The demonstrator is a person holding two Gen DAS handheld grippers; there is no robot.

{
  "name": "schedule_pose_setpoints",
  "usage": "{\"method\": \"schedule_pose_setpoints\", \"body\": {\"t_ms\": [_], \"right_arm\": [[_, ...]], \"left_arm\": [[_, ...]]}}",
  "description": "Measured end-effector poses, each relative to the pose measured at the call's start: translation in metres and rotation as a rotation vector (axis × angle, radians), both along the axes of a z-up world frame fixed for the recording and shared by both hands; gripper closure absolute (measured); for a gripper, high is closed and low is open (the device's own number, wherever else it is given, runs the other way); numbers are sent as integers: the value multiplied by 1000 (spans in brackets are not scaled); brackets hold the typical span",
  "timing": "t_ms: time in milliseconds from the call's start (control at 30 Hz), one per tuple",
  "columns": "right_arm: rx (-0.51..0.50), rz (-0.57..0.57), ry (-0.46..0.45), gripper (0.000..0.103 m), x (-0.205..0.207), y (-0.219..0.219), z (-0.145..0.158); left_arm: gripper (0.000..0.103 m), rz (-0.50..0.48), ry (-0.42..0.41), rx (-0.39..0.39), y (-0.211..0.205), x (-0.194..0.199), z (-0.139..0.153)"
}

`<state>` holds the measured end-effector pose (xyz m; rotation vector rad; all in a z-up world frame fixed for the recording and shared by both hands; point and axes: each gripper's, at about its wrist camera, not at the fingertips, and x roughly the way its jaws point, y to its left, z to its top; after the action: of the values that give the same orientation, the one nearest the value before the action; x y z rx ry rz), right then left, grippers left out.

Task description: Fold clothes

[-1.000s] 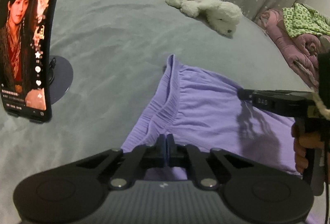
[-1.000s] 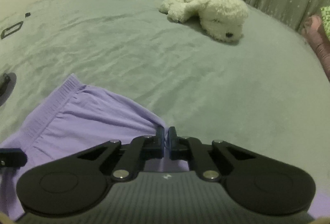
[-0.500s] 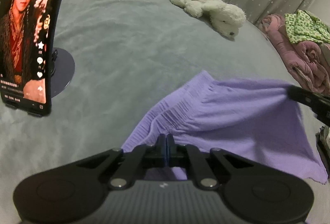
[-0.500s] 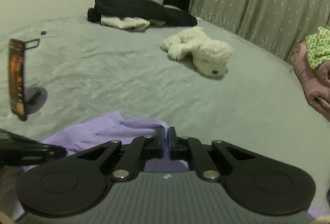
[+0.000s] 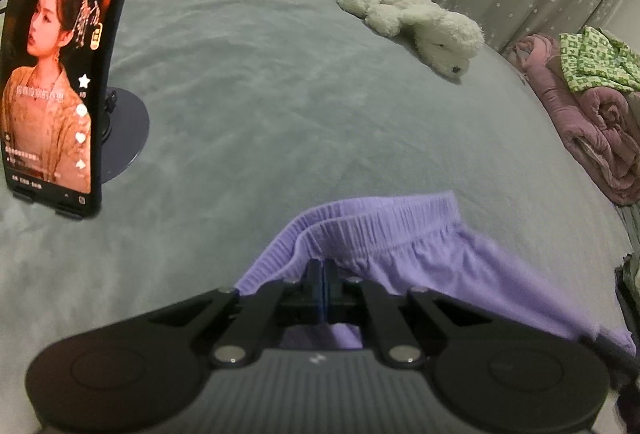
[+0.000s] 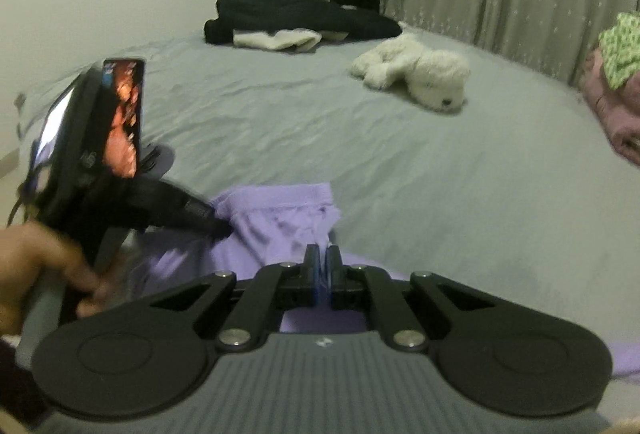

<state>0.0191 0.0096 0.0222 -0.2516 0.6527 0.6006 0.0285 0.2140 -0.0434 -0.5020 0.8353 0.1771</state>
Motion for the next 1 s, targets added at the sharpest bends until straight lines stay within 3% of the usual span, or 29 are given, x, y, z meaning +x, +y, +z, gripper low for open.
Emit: {"method": "schedule_pose_setpoints", "body": {"t_ms": [367,600,700,767,1000], "right_arm": [[27,12,221,98,2,-3,-58],[164,-18,377,97,25,-19,-63],[265,-14,438,82,31,-28,-64],[343,-8,484,58,37,-33,-63],[482,-45,503,54,53,-38,-59]], "left_arm": [[100,-11,0,41,-3,-1,1],[100,-32,-24,75,-7,-5,0],[99,-37,-54,56,-5,-10,-1],[99,-35,-73,24,-1,-15,-1],[97,-40,-119,1,4,-29,3]]}}
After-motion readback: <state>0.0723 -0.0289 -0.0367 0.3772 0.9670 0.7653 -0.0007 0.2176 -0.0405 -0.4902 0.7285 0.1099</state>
